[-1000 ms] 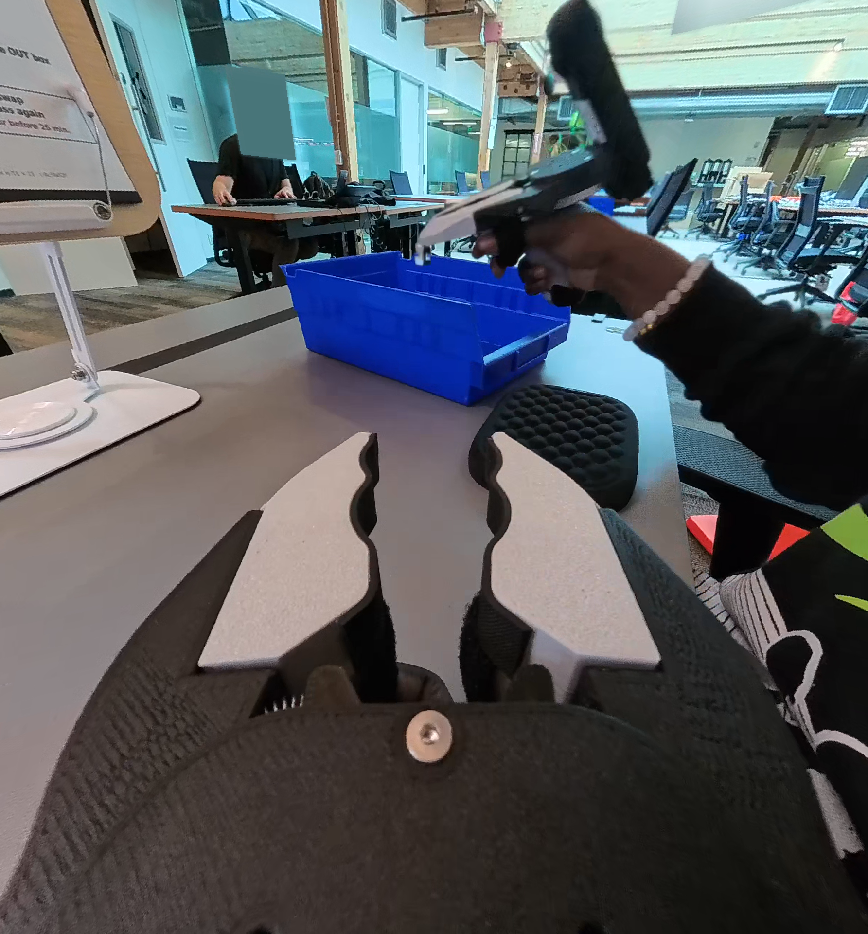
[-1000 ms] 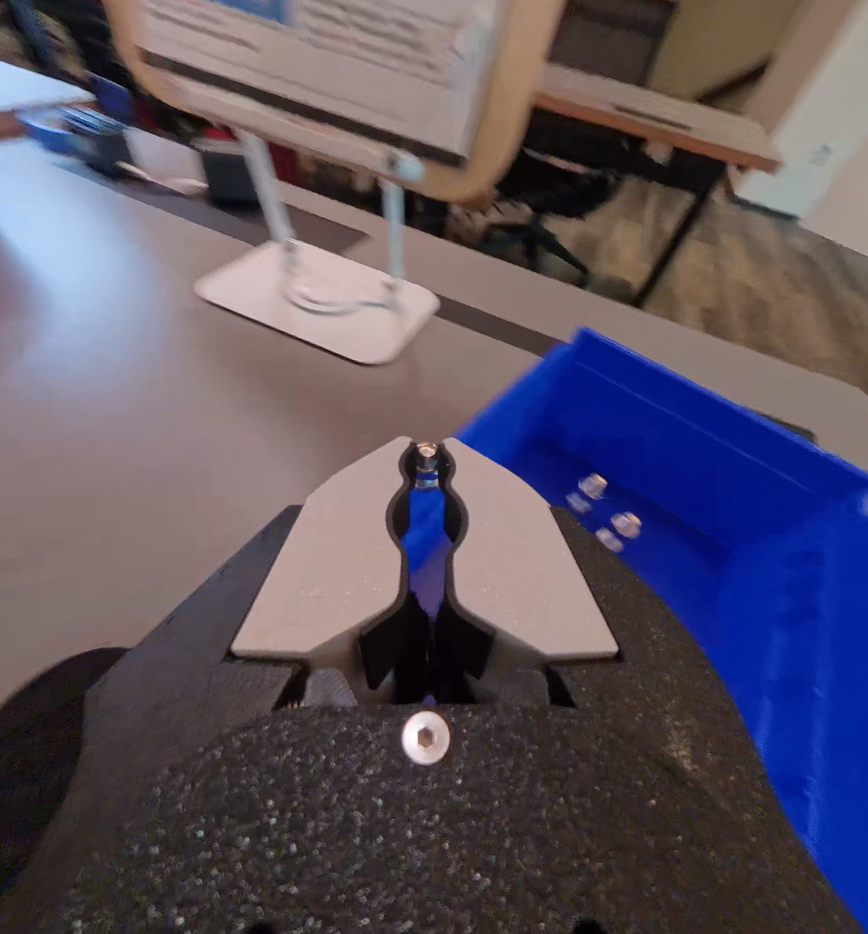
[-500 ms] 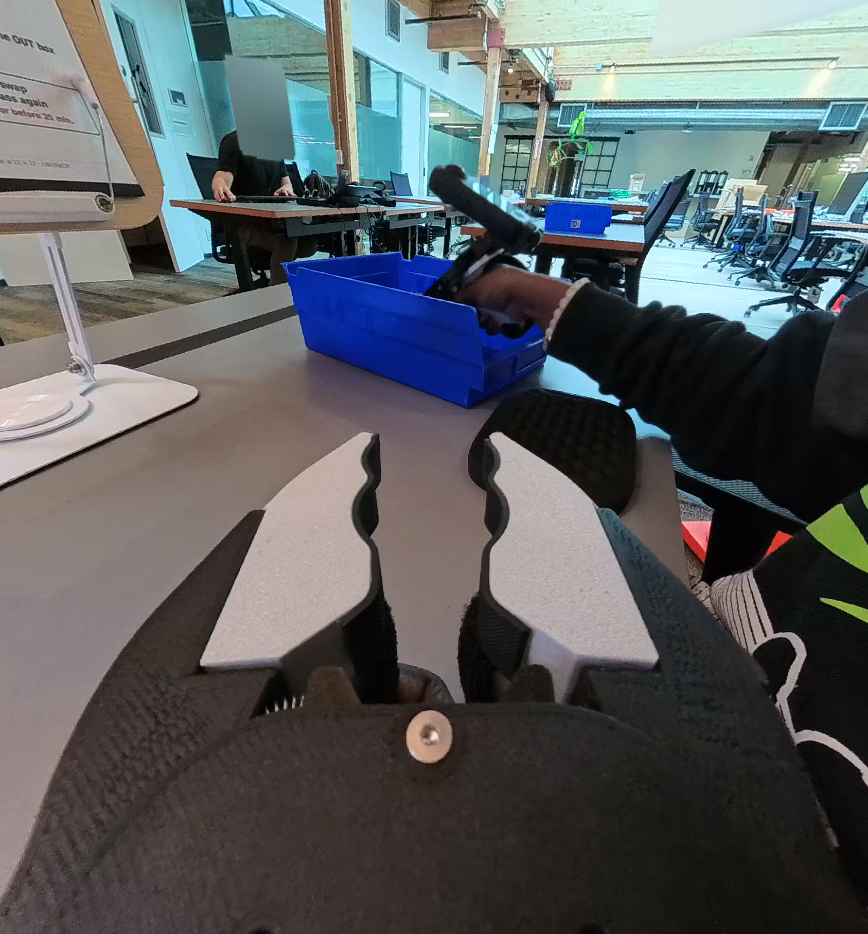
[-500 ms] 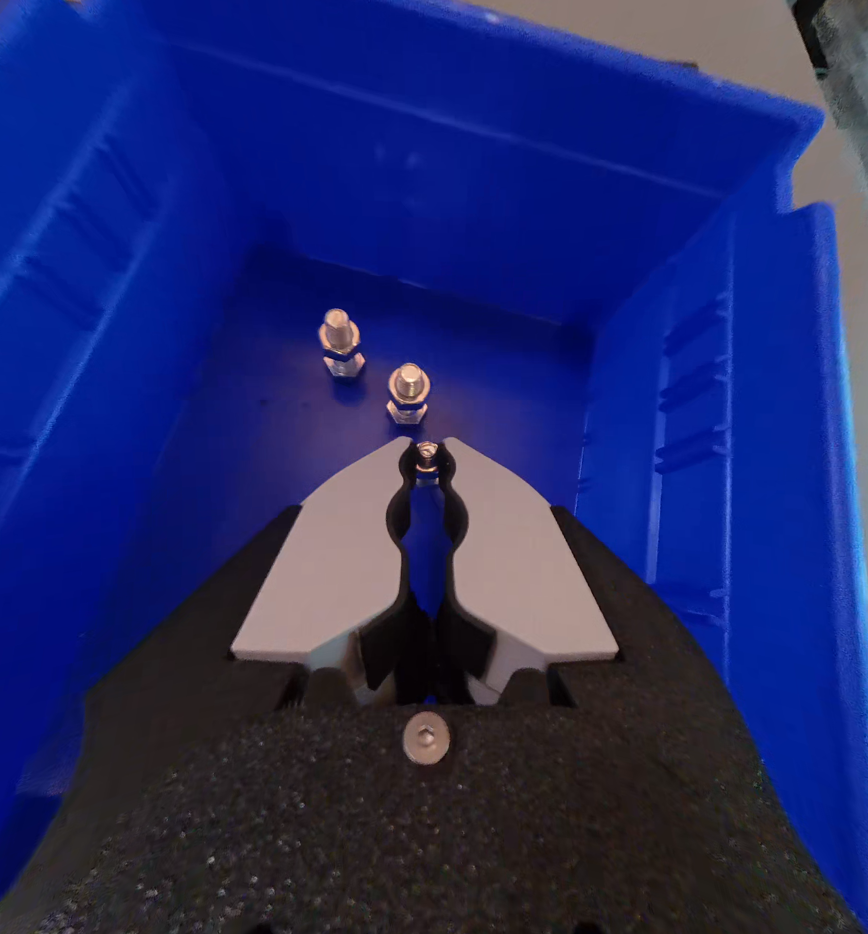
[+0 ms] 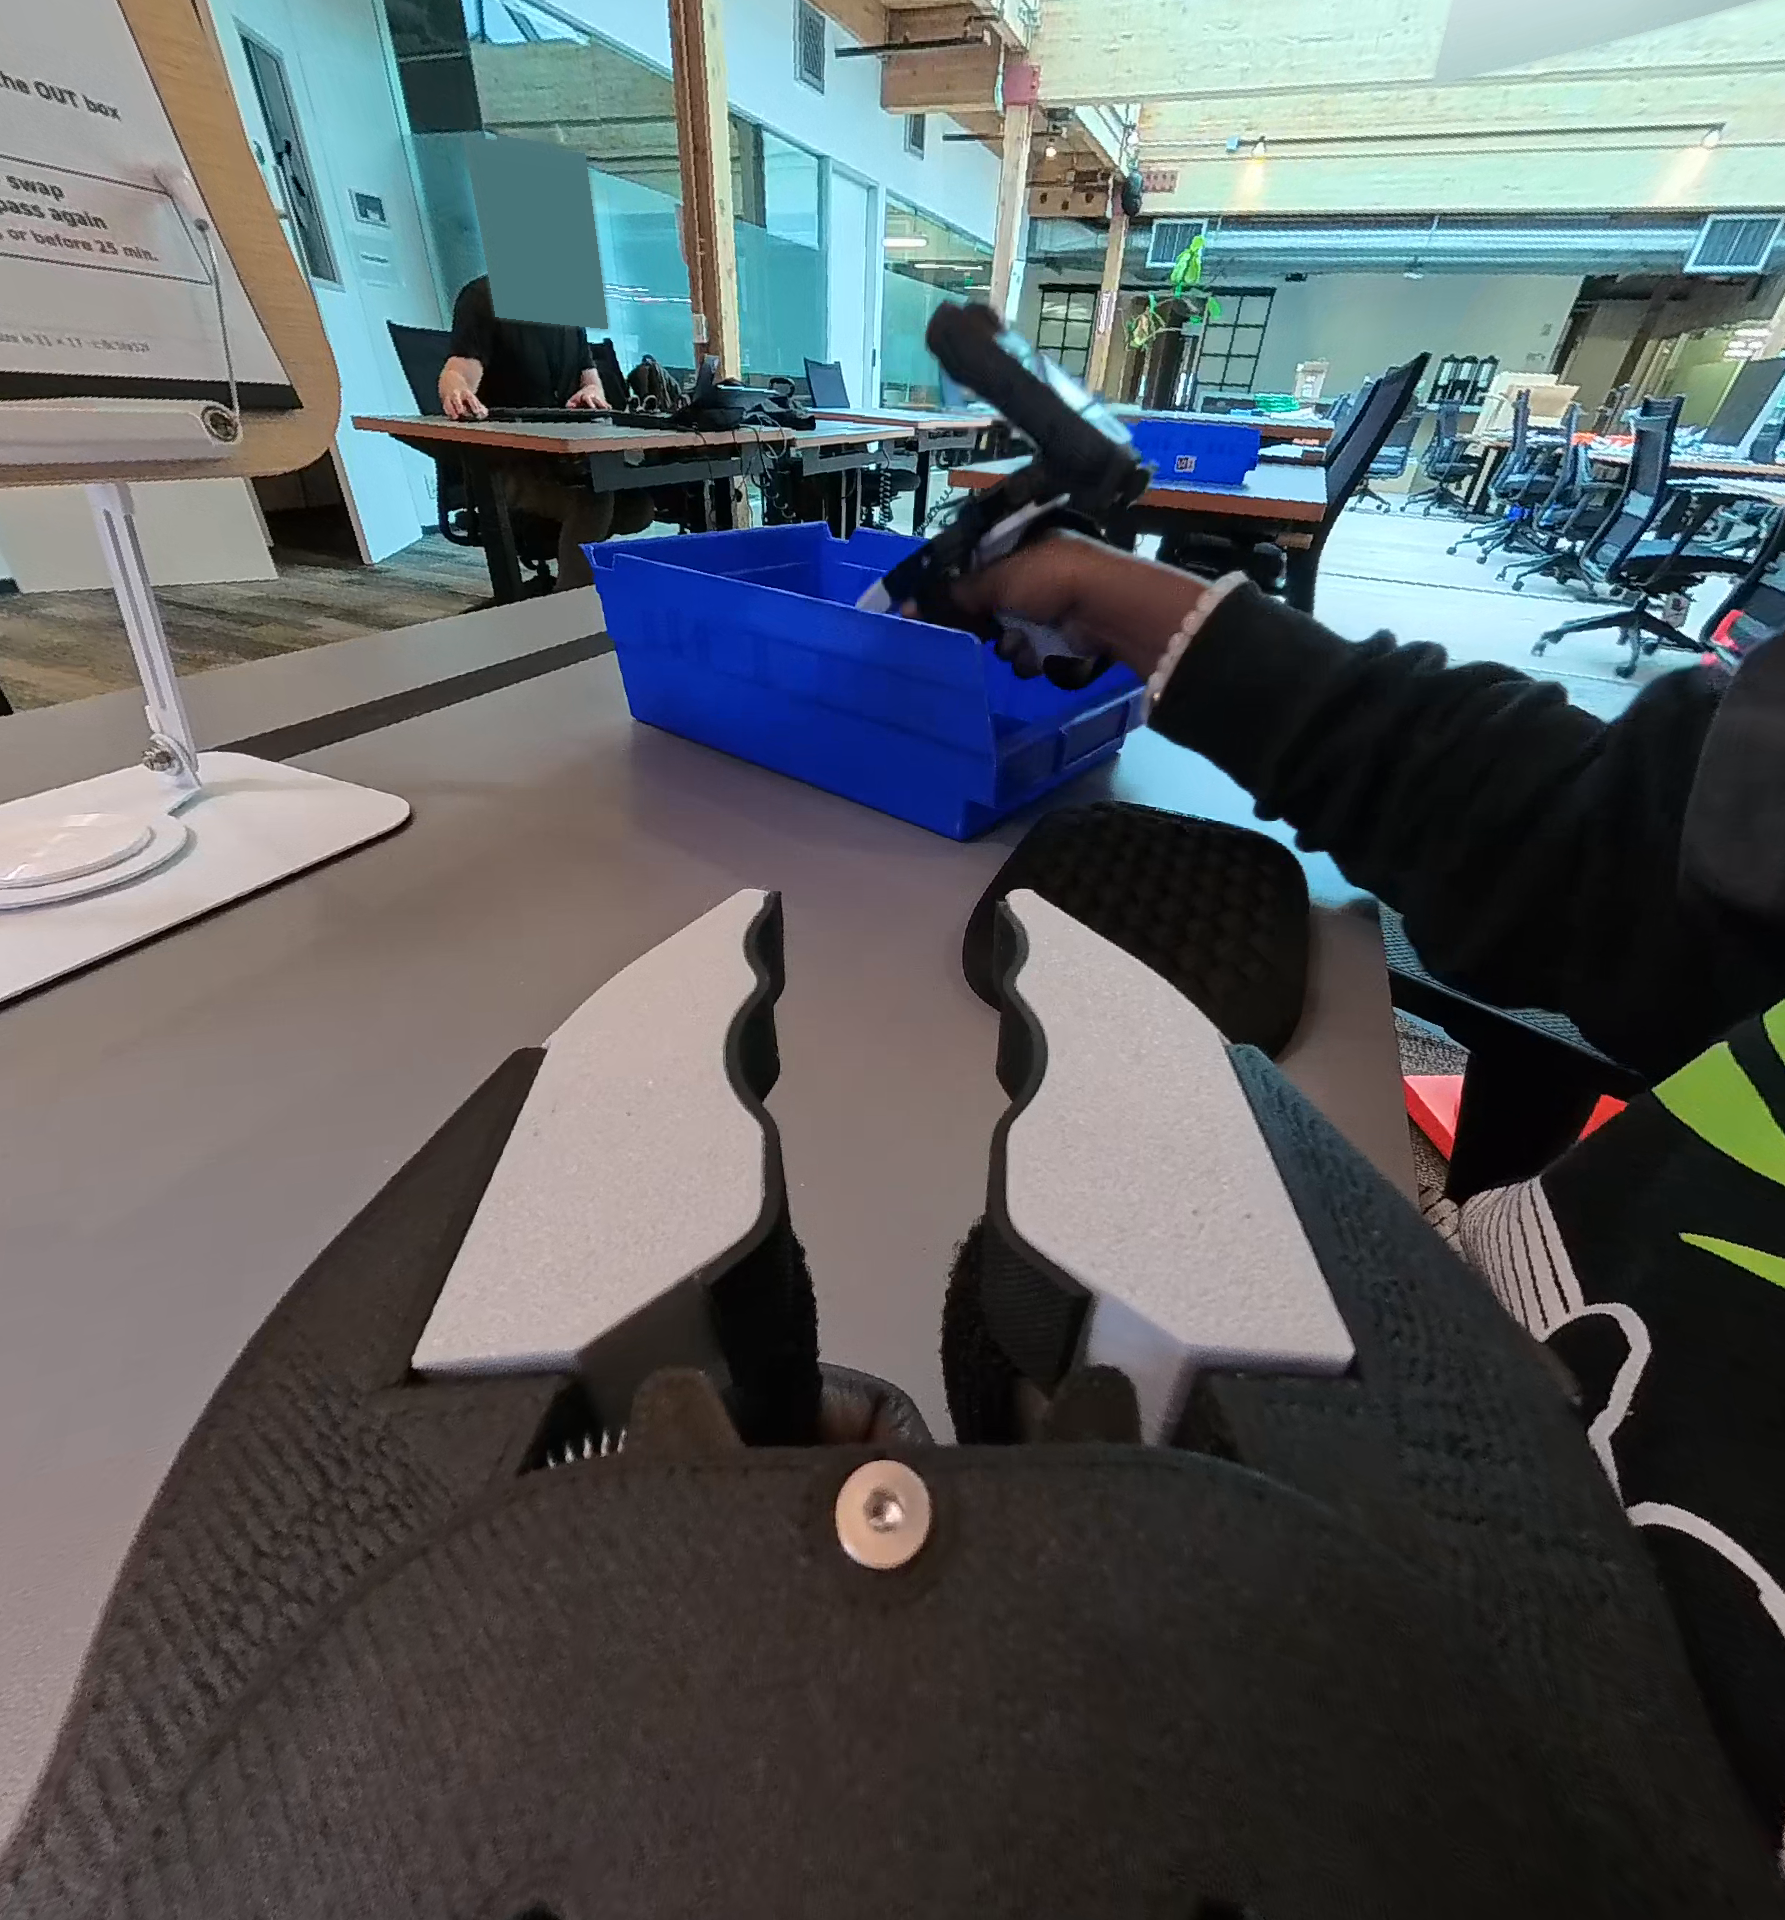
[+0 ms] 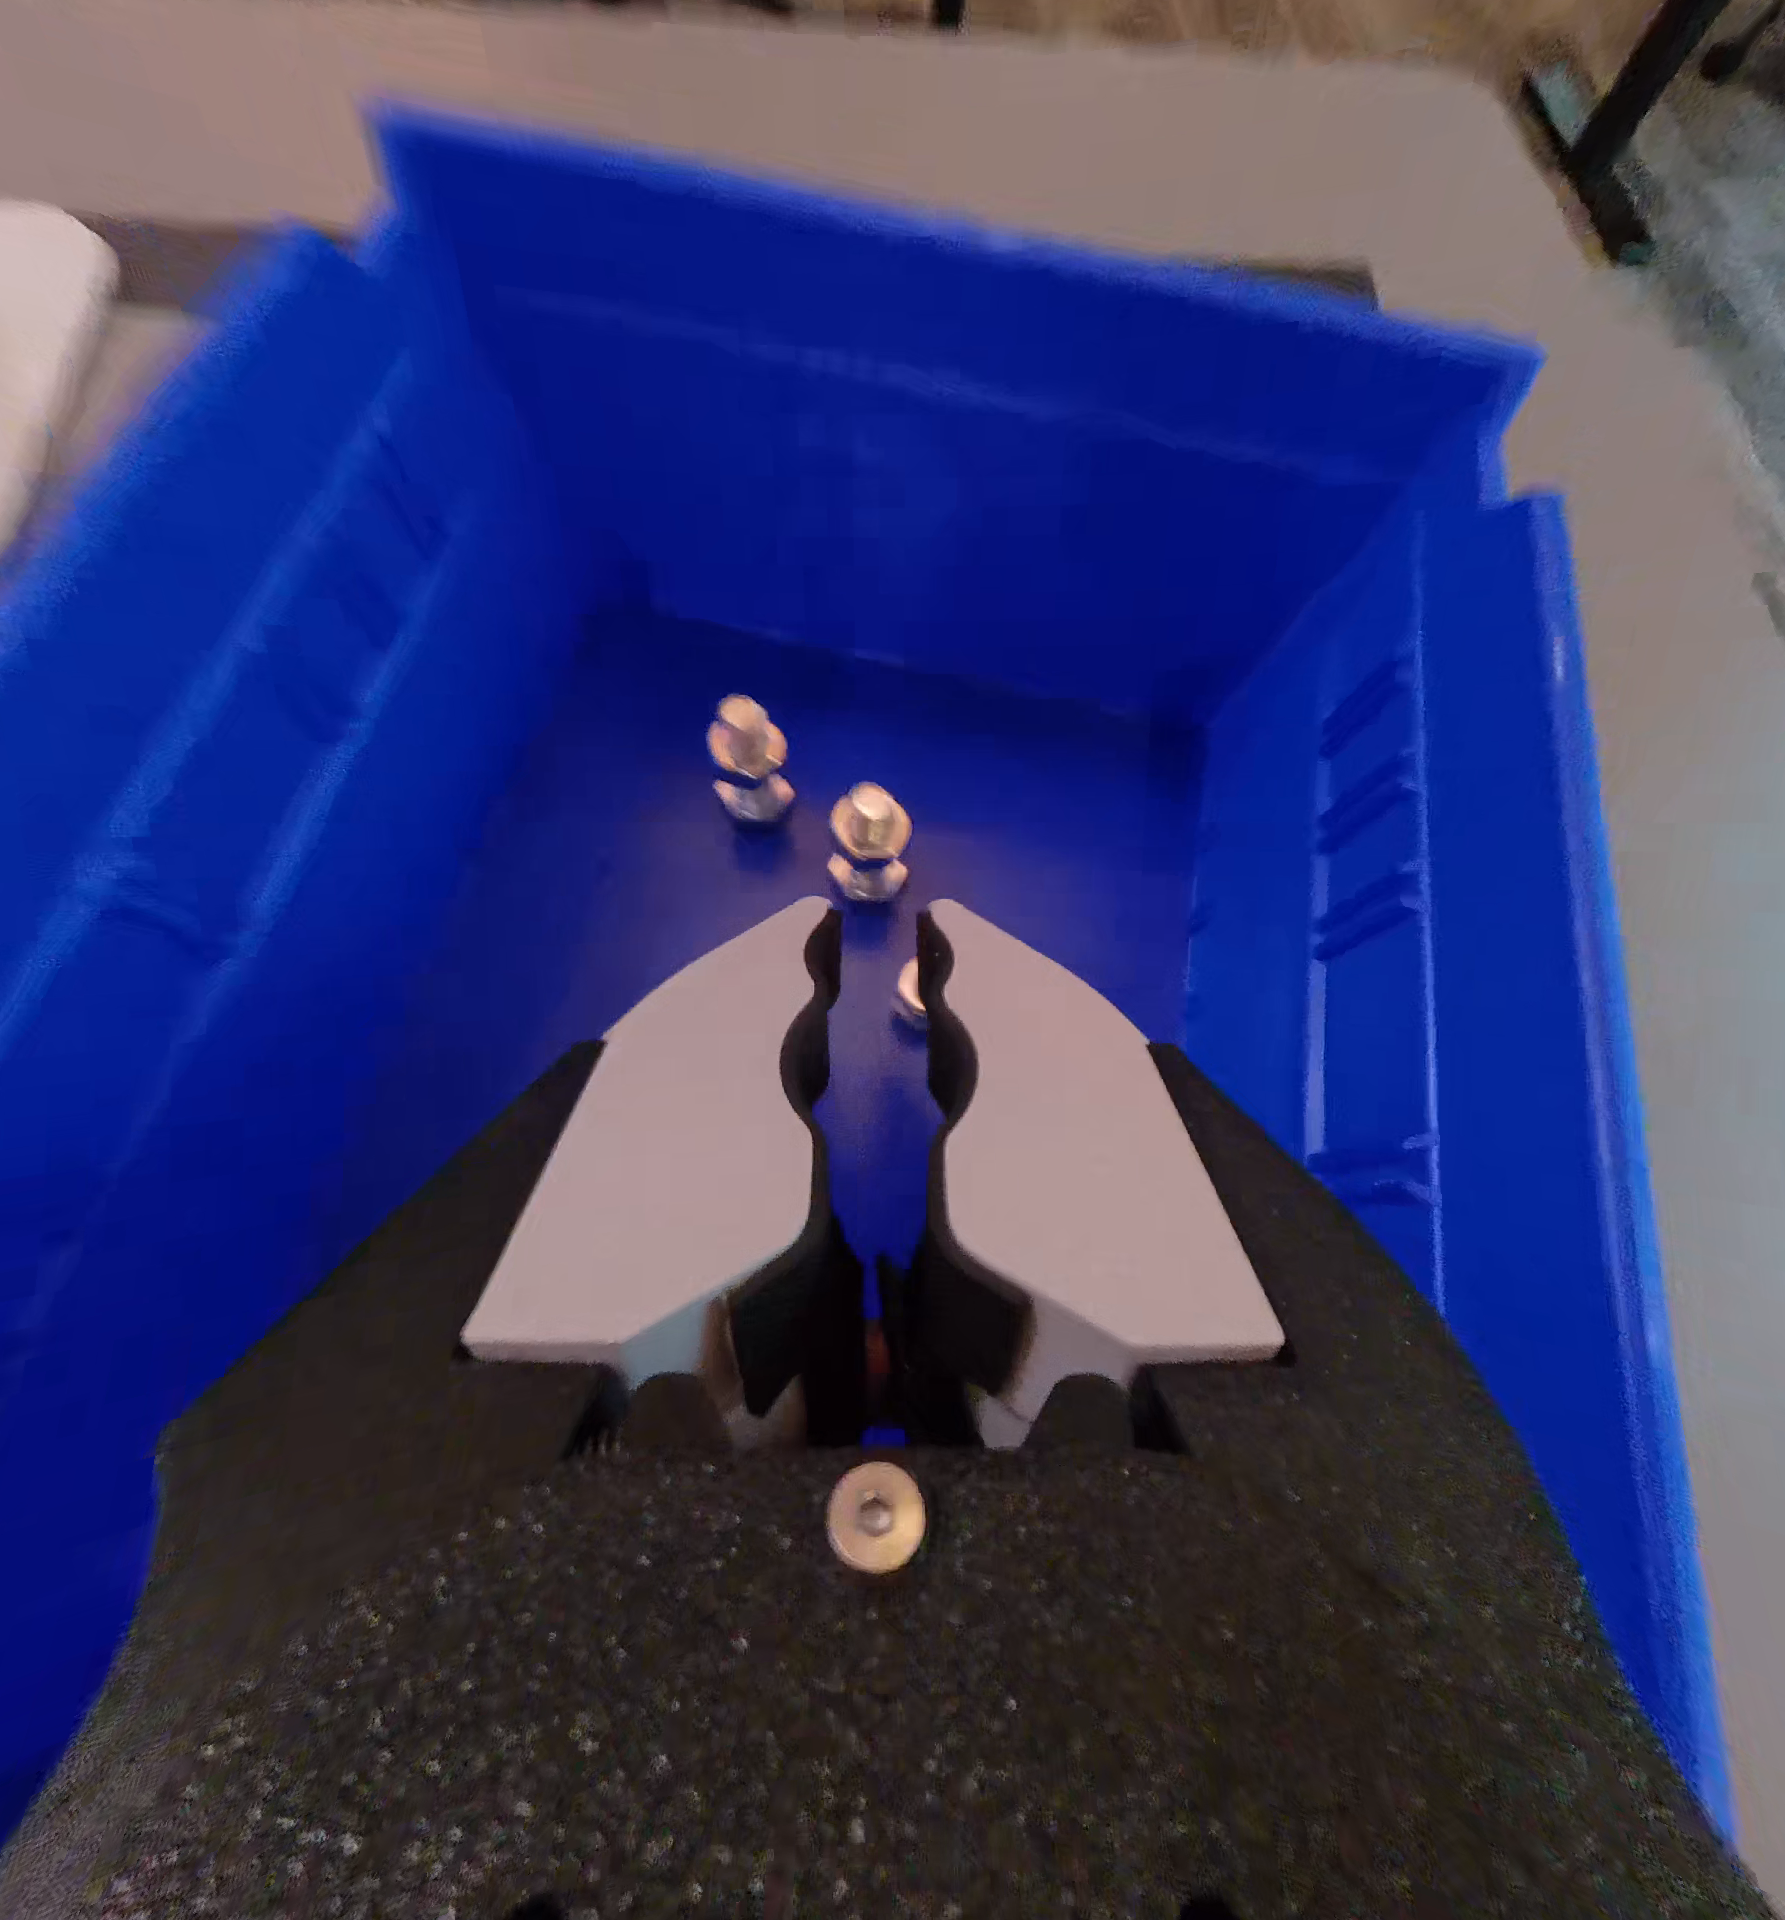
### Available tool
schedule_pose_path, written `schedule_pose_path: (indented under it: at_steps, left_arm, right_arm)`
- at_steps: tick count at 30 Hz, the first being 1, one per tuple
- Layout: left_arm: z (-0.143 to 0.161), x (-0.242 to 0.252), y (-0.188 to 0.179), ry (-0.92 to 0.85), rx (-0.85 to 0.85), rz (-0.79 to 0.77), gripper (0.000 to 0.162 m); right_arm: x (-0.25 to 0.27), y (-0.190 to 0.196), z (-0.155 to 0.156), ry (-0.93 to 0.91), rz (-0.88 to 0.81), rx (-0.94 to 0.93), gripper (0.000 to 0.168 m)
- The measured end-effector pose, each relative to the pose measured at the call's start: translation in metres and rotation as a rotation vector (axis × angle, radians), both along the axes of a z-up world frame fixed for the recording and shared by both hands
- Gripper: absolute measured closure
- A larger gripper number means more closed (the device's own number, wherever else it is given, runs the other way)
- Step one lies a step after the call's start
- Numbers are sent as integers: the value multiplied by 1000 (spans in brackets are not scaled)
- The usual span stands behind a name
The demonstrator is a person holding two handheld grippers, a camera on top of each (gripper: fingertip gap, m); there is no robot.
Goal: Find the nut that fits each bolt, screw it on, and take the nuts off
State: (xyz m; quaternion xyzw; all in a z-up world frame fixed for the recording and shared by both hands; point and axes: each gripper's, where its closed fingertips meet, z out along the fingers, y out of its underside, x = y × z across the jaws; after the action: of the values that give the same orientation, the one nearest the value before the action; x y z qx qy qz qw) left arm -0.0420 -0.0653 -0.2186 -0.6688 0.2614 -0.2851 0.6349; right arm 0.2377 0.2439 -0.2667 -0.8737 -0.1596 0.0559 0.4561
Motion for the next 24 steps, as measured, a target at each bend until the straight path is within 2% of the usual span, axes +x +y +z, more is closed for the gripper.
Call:
schedule_pose_path:
  at_steps: [4,7,10,13,16,20,24]
  left_arm:
    - [0,0,0,3,0,1,123]
    - [0,0,0,12,5,6,123]
    - [0,0,0,17,15,15,123]
    - [3,-1,0,9,29,21,123]
    - [7,-4,-4,7,26,16,123]
    - [21,-26,-10,40,21,57,123]
    - [43,-83,-14,128,-13,156,123]
  right_arm:
    - [-44,-37,53,125,139,162,145]
    - [-77,-83,86,187,235,264,136]
    - [-112,-135,106,266,350,367,134]
    - [-139,-179,104,293,459,420,133]
    - [-153,-204,89,308,543,428,132]
    - [-156,-211,66,324,583,402,132]
    - [-153,-211,58,319,606,441,132]
